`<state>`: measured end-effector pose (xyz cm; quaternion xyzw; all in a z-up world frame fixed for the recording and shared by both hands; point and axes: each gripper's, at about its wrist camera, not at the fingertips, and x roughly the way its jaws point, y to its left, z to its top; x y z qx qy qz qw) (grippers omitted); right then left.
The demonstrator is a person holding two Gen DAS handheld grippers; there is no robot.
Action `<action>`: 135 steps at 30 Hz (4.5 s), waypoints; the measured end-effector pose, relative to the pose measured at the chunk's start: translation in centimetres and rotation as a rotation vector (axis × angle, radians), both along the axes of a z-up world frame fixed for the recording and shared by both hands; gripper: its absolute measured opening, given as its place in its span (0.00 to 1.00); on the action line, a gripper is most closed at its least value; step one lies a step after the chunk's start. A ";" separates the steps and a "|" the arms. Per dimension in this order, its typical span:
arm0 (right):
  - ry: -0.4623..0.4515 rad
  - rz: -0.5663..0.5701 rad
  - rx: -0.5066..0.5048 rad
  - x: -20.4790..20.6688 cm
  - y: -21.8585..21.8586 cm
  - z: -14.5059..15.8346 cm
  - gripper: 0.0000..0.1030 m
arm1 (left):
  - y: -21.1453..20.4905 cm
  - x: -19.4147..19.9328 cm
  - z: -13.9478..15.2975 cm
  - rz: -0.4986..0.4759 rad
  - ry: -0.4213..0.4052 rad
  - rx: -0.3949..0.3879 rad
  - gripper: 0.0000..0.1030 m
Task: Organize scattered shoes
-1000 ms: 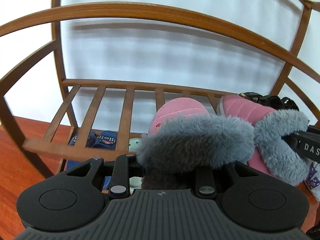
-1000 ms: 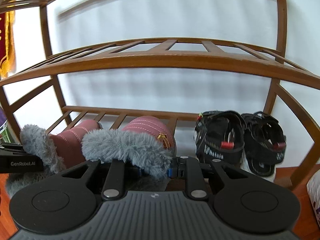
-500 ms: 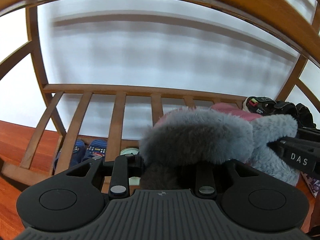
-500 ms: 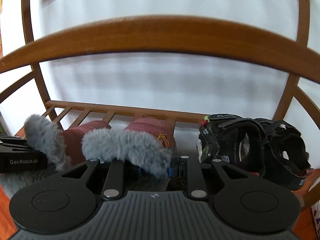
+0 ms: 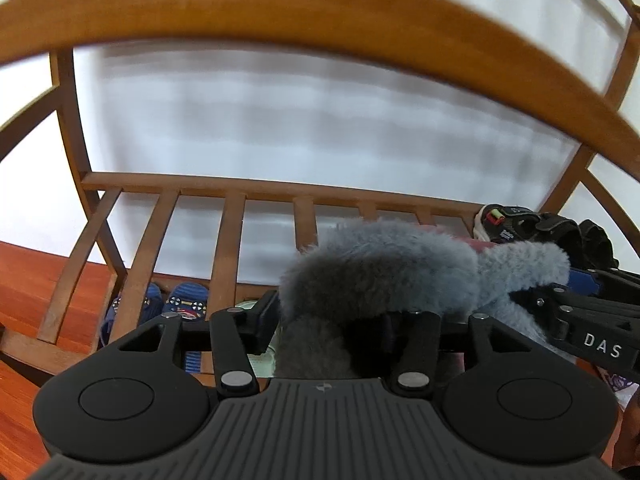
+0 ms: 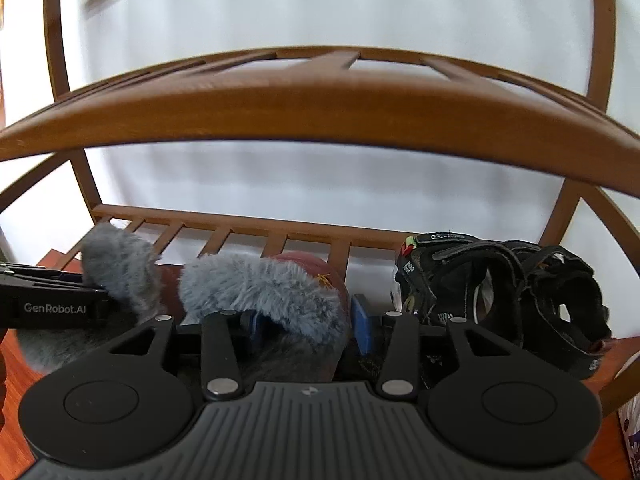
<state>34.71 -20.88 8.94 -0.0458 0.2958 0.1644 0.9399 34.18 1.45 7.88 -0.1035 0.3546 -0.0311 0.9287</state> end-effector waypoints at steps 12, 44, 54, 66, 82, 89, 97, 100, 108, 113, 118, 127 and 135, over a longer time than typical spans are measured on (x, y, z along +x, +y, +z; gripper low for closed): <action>-0.041 0.001 0.046 -5.2 -1.1 2.0 0.50 | 0.7 -4.8 2.9 -0.023 -0.074 -0.004 0.58; 0.024 0.011 0.020 -7.4 0.7 -2.8 0.39 | 0.2 -8.2 -1.0 -0.146 -0.055 0.044 0.27; 0.023 -0.006 0.029 -4.9 1.1 -3.1 0.39 | -0.9 -5.0 -1.6 -0.153 -0.045 0.008 0.27; 0.024 0.005 0.042 -1.4 1.6 -3.7 0.43 | -1.1 -2.2 -2.3 -0.149 -0.045 -0.014 0.27; 0.009 0.010 0.034 -4.0 1.8 -2.6 0.46 | -1.0 -4.6 -1.1 -0.110 -0.035 -0.006 0.45; -0.005 0.007 0.036 -6.9 0.8 -1.8 0.59 | -1.2 -7.7 -0.5 -0.065 -0.030 0.012 0.62; -0.008 0.011 0.039 -10.1 -1.0 -1.4 0.89 | -1.7 -11.5 -1.0 -0.004 -0.026 0.029 0.92; -0.004 0.016 0.036 -11.0 -1.5 -1.5 0.92 | -2.0 -12.8 -1.3 0.014 -0.025 0.030 1.00; 0.013 0.011 0.033 -14.4 -2.8 -1.9 0.99 | -2.7 -16.9 -1.4 0.036 -0.012 0.047 1.00; 0.011 -0.015 0.031 -17.8 -3.0 -2.0 0.99 | -2.9 -20.0 -1.3 0.014 -0.008 0.063 1.00; 0.011 -0.056 0.028 -21.8 -2.7 -2.3 0.99 | -2.7 -23.9 -1.4 -0.007 -0.004 0.073 1.00; 0.009 -0.109 0.009 -30.4 -1.6 -3.1 0.99 | -1.8 -32.3 -1.8 -0.033 -0.026 0.120 1.00; 0.014 -0.119 -0.005 -35.9 -0.7 -3.4 0.99 | -1.5 -36.9 -2.0 -0.050 0.006 0.114 1.00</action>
